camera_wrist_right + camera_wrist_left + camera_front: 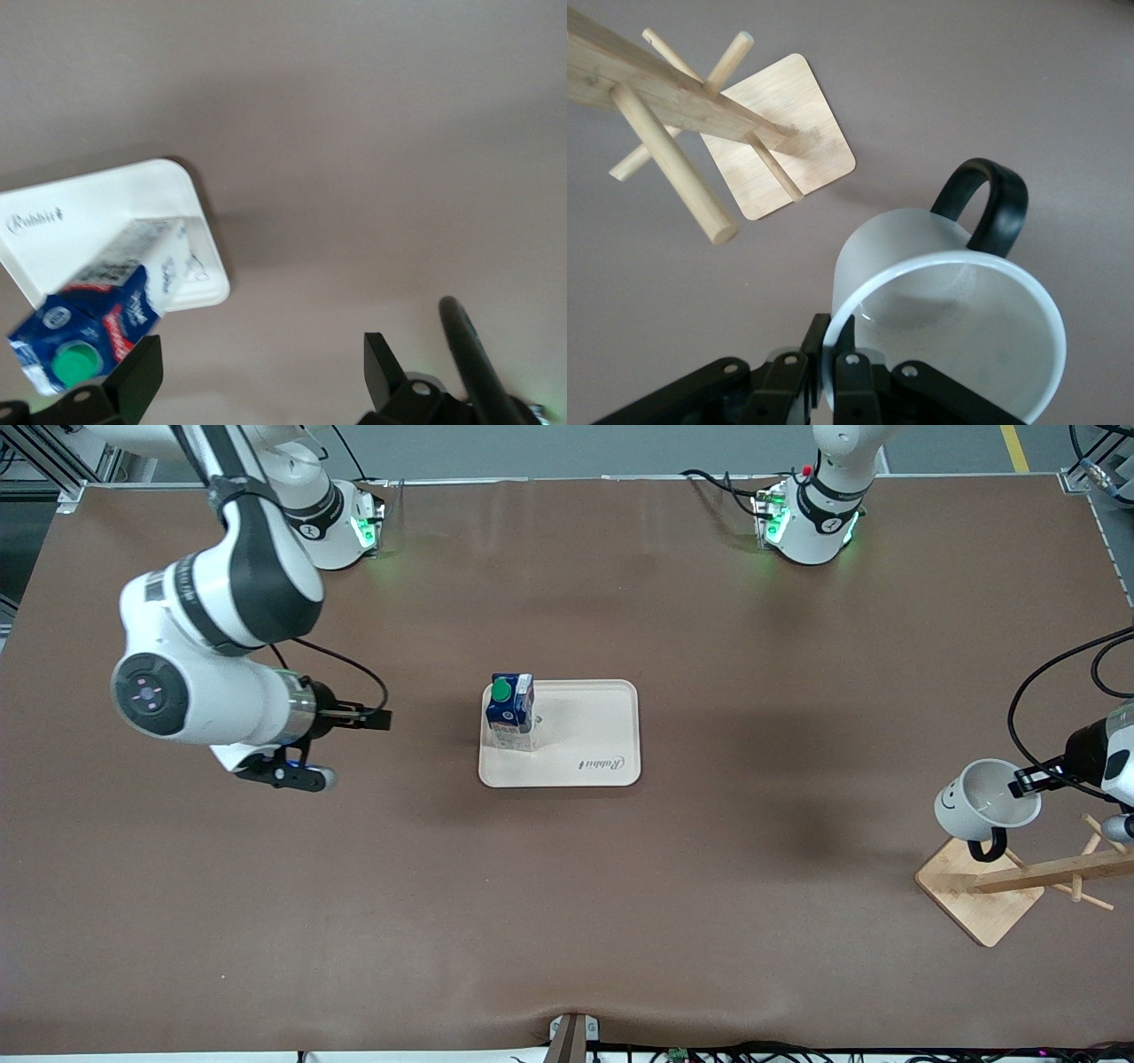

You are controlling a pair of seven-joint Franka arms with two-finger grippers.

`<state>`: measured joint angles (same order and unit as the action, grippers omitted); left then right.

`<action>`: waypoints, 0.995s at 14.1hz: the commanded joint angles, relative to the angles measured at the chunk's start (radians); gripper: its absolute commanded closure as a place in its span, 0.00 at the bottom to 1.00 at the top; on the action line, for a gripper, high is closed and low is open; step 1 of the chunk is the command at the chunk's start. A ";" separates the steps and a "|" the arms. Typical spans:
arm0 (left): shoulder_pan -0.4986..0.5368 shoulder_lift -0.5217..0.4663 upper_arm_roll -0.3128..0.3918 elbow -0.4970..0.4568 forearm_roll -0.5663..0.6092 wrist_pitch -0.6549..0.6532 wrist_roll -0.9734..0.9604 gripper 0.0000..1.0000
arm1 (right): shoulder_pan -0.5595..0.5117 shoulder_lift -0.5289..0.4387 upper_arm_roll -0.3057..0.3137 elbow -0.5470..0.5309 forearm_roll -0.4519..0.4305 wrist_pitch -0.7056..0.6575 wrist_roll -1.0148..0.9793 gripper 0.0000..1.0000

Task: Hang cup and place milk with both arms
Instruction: 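Grasp the blue milk carton with the right gripper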

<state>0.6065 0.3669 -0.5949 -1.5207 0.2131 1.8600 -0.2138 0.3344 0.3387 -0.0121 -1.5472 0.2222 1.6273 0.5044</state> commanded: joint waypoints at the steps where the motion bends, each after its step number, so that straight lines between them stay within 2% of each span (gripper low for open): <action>1: 0.050 -0.023 -0.011 0.000 -0.021 0.005 0.115 1.00 | 0.125 -0.007 -0.006 -0.028 0.014 0.054 0.237 0.00; 4: 0.078 -0.023 -0.008 0.033 -0.102 0.002 0.252 1.00 | 0.213 -0.007 -0.006 -0.105 0.013 0.176 0.342 0.00; 6: 0.084 -0.023 -0.003 0.033 -0.106 -0.005 0.269 1.00 | 0.245 -0.003 -0.005 -0.111 0.013 0.216 0.408 0.00; 7: 0.100 -0.023 -0.005 0.033 -0.106 -0.007 0.278 1.00 | 0.299 -0.003 -0.006 -0.116 0.000 0.229 0.407 0.00; 10: 0.119 -0.025 -0.005 0.036 -0.107 -0.007 0.298 1.00 | 0.371 -0.003 -0.006 -0.213 -0.003 0.417 0.407 0.00; 12: 0.139 -0.026 -0.008 0.036 -0.107 -0.010 0.310 1.00 | 0.405 -0.001 -0.008 -0.243 -0.003 0.482 0.405 0.00; 13: 0.142 -0.029 -0.003 0.034 -0.106 -0.010 0.329 1.00 | 0.416 -0.001 -0.008 -0.258 -0.019 0.493 0.404 0.00; 14: 0.159 -0.029 -0.003 0.034 -0.106 -0.010 0.355 1.00 | 0.417 -0.003 -0.008 -0.272 -0.085 0.497 0.404 0.00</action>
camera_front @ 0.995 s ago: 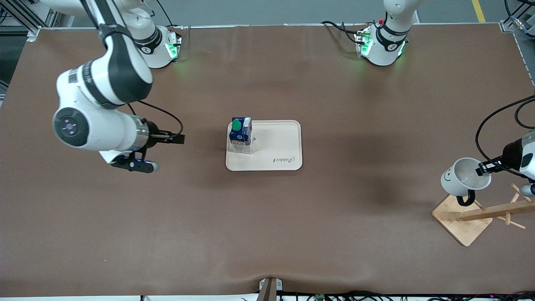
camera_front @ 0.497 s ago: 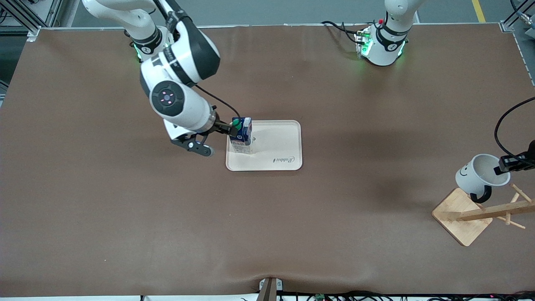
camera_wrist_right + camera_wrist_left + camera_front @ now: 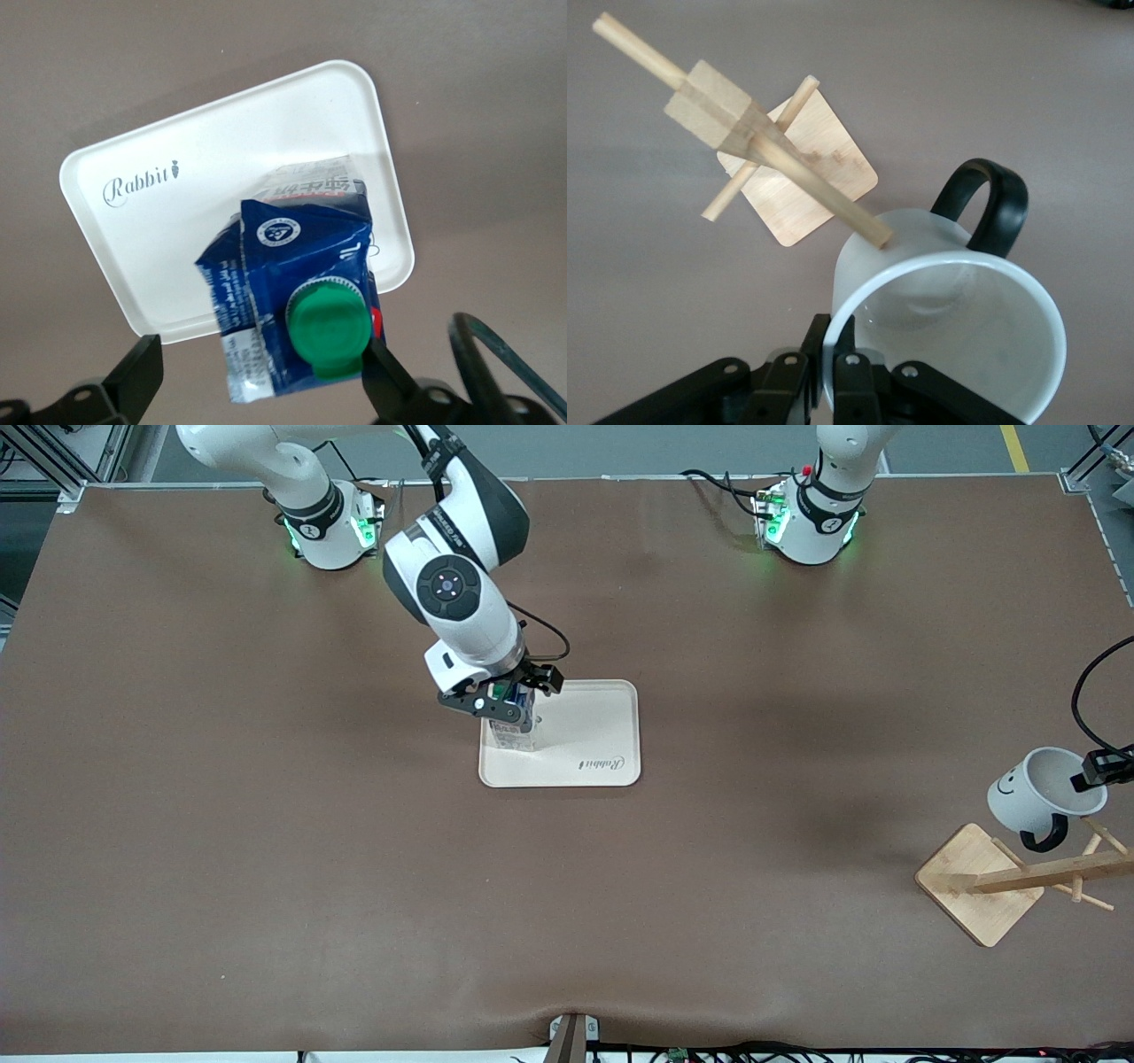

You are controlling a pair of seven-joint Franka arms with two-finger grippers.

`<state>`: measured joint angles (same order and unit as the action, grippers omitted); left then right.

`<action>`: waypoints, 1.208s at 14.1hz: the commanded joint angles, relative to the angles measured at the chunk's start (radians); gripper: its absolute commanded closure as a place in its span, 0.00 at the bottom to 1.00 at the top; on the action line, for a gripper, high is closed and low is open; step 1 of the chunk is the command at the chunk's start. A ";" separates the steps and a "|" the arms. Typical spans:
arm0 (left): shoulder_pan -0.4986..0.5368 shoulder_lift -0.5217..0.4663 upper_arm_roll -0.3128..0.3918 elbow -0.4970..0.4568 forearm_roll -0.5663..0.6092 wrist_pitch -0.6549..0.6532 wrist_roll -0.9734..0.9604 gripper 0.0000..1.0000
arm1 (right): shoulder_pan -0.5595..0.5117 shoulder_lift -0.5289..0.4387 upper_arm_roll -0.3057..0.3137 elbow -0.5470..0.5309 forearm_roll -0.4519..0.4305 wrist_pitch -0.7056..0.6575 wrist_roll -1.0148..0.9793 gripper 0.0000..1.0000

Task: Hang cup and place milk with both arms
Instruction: 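Grasp the blue milk carton with the right gripper, then hang the mug handle on the stand peg with the left gripper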

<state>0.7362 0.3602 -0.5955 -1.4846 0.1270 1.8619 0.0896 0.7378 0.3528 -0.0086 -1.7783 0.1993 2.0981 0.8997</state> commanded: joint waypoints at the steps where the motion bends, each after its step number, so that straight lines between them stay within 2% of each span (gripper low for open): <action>1: 0.046 -0.021 -0.003 -0.002 -0.020 -0.012 0.077 1.00 | 0.014 -0.017 -0.010 -0.049 -0.130 0.023 0.008 0.00; 6: 0.068 -0.021 -0.003 0.001 -0.030 -0.012 0.113 1.00 | 0.011 -0.023 -0.011 -0.036 -0.141 0.022 0.019 0.00; 11: 0.126 0.000 -0.001 0.003 -0.067 -0.001 0.196 1.00 | -0.011 -0.018 -0.014 0.060 -0.140 -0.073 0.007 0.00; 17: 0.126 0.026 -0.001 0.001 -0.066 0.017 0.185 1.00 | 0.017 -0.011 -0.014 0.028 -0.158 -0.053 0.081 0.00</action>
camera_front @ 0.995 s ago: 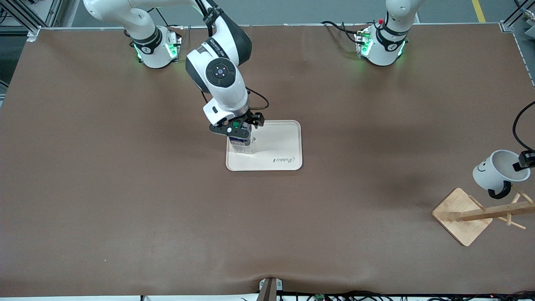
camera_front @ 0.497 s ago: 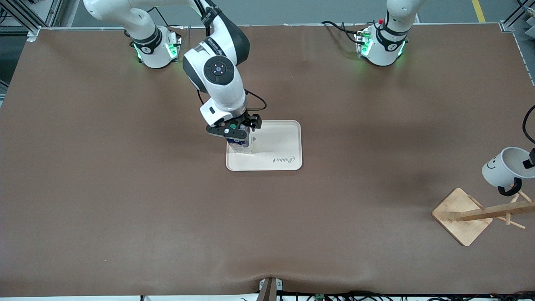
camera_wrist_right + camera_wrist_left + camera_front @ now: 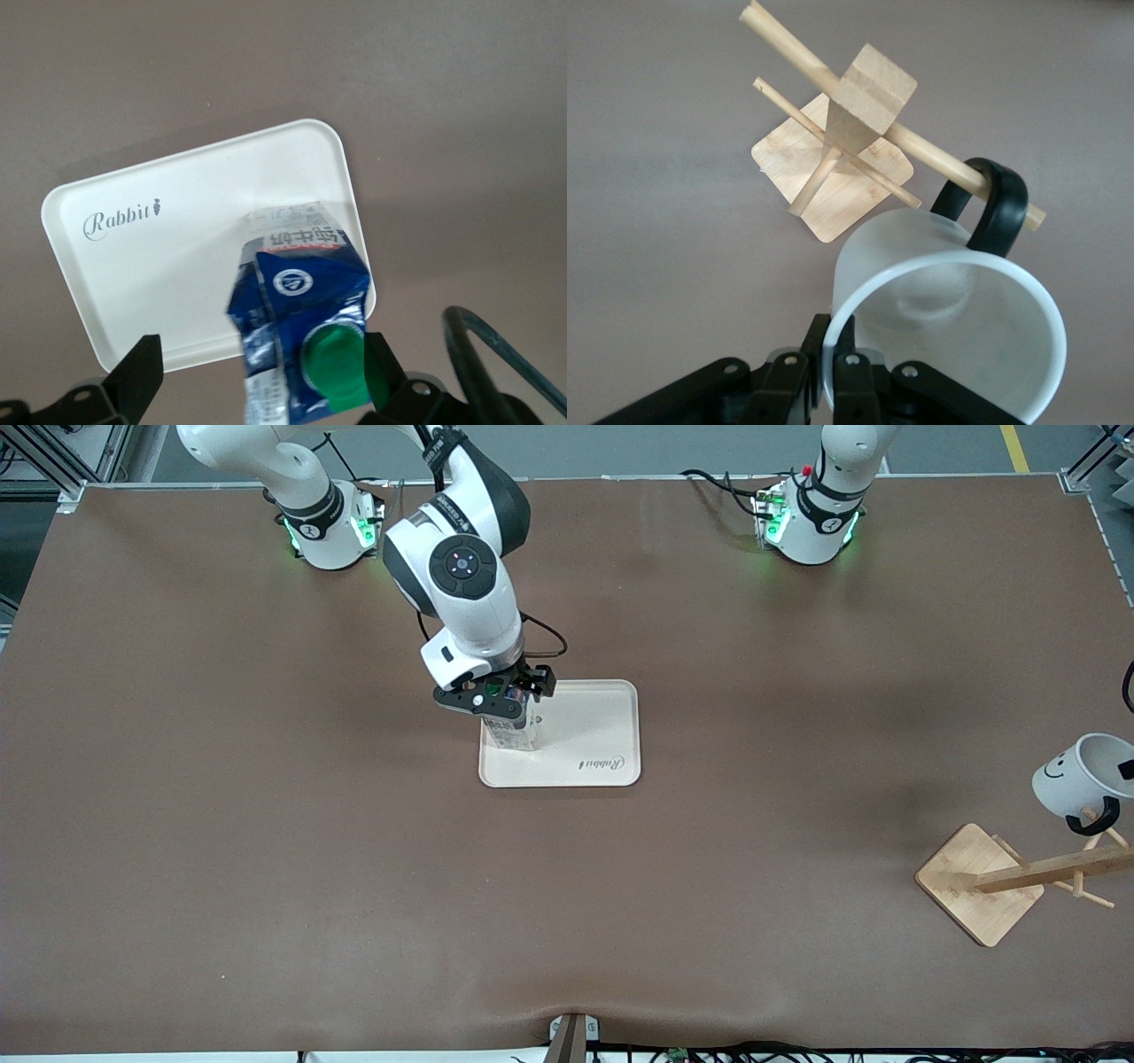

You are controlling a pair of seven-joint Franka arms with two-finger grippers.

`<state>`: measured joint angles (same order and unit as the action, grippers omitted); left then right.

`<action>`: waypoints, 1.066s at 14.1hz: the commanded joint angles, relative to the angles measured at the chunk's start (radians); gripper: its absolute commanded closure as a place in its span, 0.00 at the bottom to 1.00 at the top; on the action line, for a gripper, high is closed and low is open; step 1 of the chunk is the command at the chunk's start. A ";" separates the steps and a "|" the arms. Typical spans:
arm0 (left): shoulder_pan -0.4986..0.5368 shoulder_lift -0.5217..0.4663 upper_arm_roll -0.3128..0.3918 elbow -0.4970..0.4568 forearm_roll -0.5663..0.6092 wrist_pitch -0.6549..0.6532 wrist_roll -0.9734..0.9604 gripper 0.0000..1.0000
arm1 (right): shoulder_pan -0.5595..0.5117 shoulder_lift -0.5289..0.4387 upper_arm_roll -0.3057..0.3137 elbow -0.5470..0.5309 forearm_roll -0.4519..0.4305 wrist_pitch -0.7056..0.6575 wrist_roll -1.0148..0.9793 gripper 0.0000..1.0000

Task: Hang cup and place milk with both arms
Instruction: 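Hang the mug handle on the stand peg with the left gripper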

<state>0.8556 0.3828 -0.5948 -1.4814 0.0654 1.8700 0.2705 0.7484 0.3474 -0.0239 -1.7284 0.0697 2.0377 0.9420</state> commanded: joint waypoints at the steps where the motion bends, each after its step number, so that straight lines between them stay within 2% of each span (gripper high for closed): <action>1: 0.007 0.008 -0.002 -0.002 0.001 0.017 0.003 1.00 | 0.006 -0.005 0.001 -0.022 -0.047 0.009 0.038 0.00; 2: 0.007 0.011 -0.002 -0.002 0.004 0.018 0.004 0.96 | 0.008 -0.004 0.001 -0.022 -0.080 0.015 0.038 0.00; 3: 0.005 0.011 -0.002 -0.002 0.005 0.018 0.001 0.77 | 0.009 -0.004 0.002 -0.022 -0.099 0.022 0.038 0.00; 4: 0.002 0.011 -0.003 -0.002 0.005 0.018 0.001 0.46 | 0.016 -0.004 0.002 -0.025 -0.099 0.033 0.043 0.00; 5: -0.001 0.011 -0.005 -0.002 0.004 0.018 0.000 0.00 | 0.025 -0.004 0.002 -0.031 -0.099 0.045 0.047 0.00; 7: -0.016 0.002 -0.014 0.000 0.001 0.018 -0.048 0.00 | 0.029 -0.005 0.001 -0.072 -0.100 0.094 0.047 0.00; 10: -0.059 -0.019 -0.045 -0.002 0.010 0.011 -0.219 0.00 | 0.040 -0.010 0.001 -0.132 -0.102 0.200 0.082 0.00; 11: -0.061 -0.037 -0.069 -0.008 0.011 0.005 -0.261 0.00 | 0.051 -0.008 0.001 -0.134 -0.105 0.206 0.095 0.11; 12: -0.061 -0.047 -0.086 -0.008 0.011 -0.011 -0.305 0.00 | 0.046 -0.013 0.001 -0.132 -0.105 0.194 0.089 0.60; 13: -0.062 -0.062 -0.103 -0.008 0.022 -0.038 -0.341 0.00 | 0.034 -0.015 0.001 -0.126 -0.103 0.171 0.075 0.74; 14: -0.063 -0.071 -0.129 -0.008 0.045 -0.058 -0.379 0.00 | 0.026 -0.018 0.001 -0.113 -0.100 0.141 0.060 0.99; 15: -0.063 -0.087 -0.161 -0.008 0.068 -0.083 -0.426 0.00 | 0.014 -0.016 -0.001 -0.074 -0.094 0.086 0.048 1.00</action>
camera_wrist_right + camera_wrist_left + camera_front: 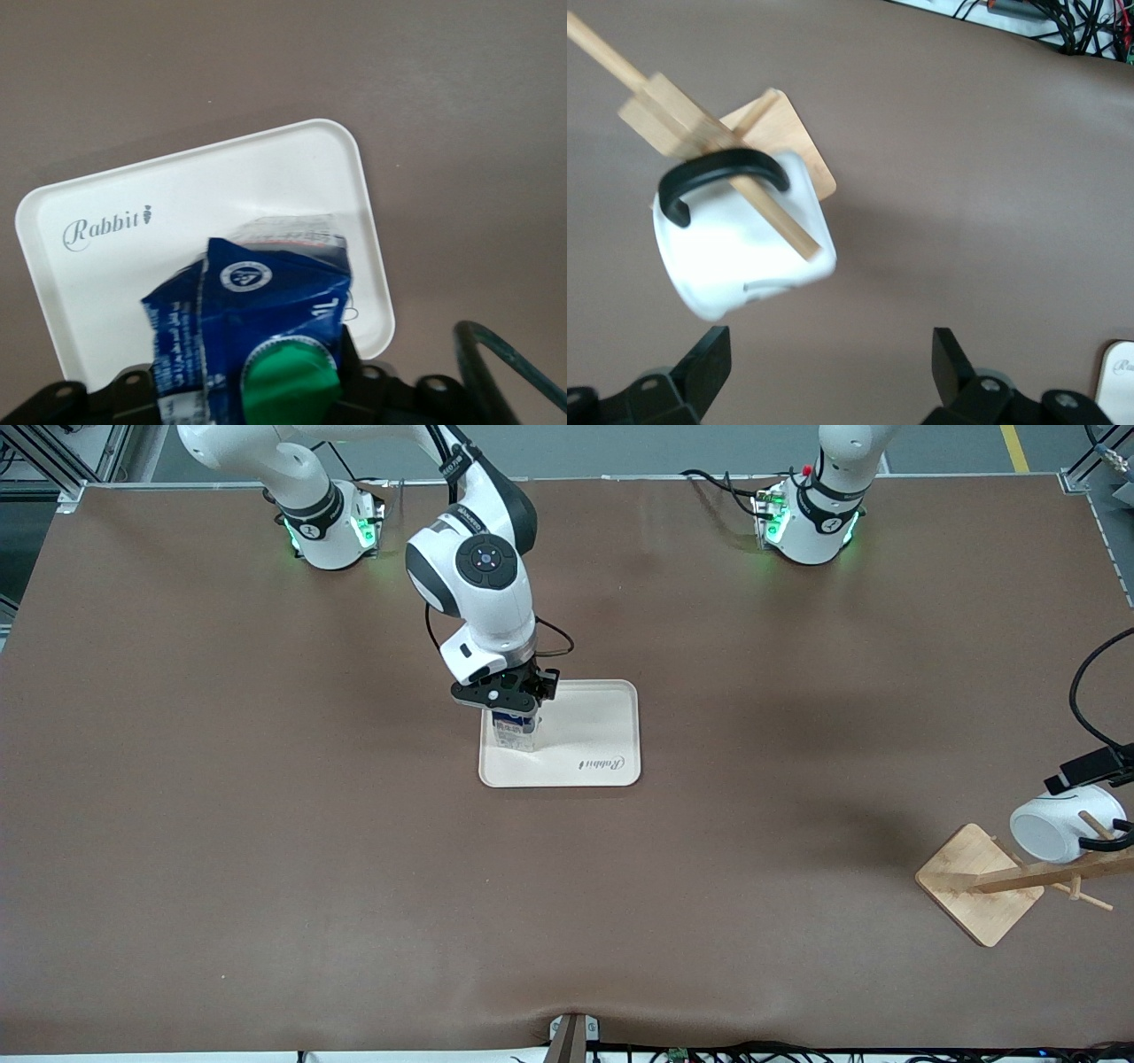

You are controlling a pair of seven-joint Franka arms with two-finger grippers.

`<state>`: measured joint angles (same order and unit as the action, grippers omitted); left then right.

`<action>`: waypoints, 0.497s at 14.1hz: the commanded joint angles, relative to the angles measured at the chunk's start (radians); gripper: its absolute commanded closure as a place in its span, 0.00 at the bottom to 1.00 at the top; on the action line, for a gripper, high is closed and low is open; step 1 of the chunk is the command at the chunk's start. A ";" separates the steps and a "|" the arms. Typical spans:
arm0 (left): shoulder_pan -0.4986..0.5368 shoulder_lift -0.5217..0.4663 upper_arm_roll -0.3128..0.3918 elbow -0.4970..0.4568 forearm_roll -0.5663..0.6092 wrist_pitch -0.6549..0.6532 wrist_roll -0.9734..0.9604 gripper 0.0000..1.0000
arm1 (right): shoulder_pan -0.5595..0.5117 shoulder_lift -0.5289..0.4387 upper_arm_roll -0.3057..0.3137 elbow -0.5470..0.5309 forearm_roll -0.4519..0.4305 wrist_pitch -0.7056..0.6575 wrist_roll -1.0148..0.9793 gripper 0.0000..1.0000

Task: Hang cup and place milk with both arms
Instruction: 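Hang the mug handle on the stand peg with the left gripper, then carry the carton off the tray while the left gripper releases the mug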

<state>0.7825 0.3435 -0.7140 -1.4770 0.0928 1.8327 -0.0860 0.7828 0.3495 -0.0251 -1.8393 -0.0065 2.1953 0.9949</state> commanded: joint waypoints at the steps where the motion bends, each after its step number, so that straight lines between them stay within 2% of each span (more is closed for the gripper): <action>1: 0.011 -0.061 -0.070 -0.011 0.051 -0.076 -0.128 0.00 | -0.045 -0.015 0.002 0.088 -0.012 -0.159 -0.012 1.00; 3: 0.011 -0.081 -0.125 -0.011 0.080 -0.114 -0.225 0.00 | -0.106 -0.012 0.004 0.200 -0.003 -0.329 -0.085 1.00; 5: 0.011 -0.087 -0.174 -0.006 0.126 -0.150 -0.245 0.00 | -0.175 -0.014 0.004 0.261 0.099 -0.367 -0.162 1.00; 6: 0.009 -0.096 -0.209 -0.005 0.155 -0.165 -0.254 0.00 | -0.221 -0.020 0.002 0.264 0.167 -0.376 -0.194 1.00; 7: 0.011 -0.109 -0.240 -0.005 0.175 -0.170 -0.293 0.00 | -0.267 -0.026 0.002 0.264 0.193 -0.394 -0.240 1.00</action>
<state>0.7825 0.2673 -0.9023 -1.4765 0.2199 1.6903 -0.3322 0.6013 0.3333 -0.0372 -1.5884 0.1181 1.8356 0.8310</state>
